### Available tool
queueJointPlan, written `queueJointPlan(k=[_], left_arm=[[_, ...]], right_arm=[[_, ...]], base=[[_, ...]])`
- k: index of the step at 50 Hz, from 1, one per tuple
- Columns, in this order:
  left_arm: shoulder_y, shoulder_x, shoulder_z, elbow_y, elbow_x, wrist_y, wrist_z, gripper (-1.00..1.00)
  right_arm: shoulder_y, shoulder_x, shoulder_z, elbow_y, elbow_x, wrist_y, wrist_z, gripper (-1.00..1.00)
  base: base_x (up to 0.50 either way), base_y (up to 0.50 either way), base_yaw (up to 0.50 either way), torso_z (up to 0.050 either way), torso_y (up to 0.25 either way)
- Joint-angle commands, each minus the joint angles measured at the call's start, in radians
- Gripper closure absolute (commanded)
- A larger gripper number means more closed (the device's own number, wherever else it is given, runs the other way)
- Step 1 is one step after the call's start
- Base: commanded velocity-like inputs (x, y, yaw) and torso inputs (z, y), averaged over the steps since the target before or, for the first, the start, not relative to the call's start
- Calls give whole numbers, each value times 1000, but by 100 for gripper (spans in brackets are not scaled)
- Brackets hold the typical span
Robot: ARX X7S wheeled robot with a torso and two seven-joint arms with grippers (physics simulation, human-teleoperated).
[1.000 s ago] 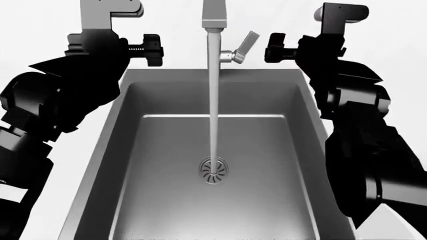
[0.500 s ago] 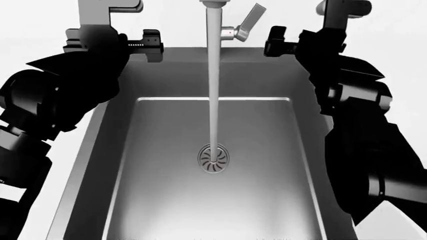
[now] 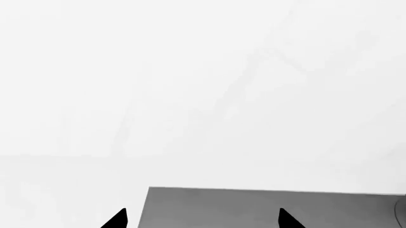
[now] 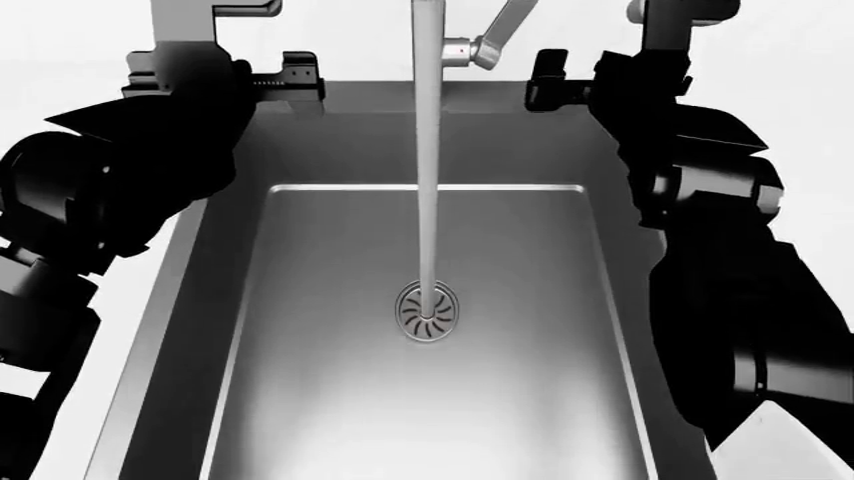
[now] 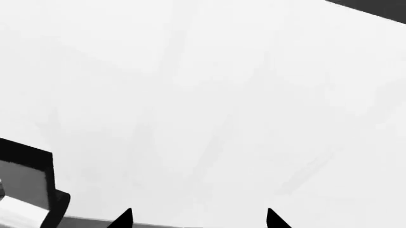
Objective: Pick the eggplants and oranges from the sink and place them in one bowl. Place the carrot in the other bowl. Then turn off the sink faucet.
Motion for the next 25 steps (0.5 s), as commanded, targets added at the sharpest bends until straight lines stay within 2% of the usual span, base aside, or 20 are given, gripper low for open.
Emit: queueJointPlan(k=[1, 12, 25], left_arm=[[1, 2, -4, 5, 7, 5, 7, -100], [7, 4, 0, 1, 12, 10, 9, -100], [9, 5, 0, 5, 12, 11, 7, -100]], right_arm=[[9, -1, -23, 0, 21, -24, -3, -100], [1, -1, -21, 0, 27, -17, 4, -100], [41, -29, 3, 0, 34, -27, -9, -100]], base=[[199, 0, 0, 0, 0], [320, 0, 0, 0, 0], [0, 0, 0, 0, 0]])
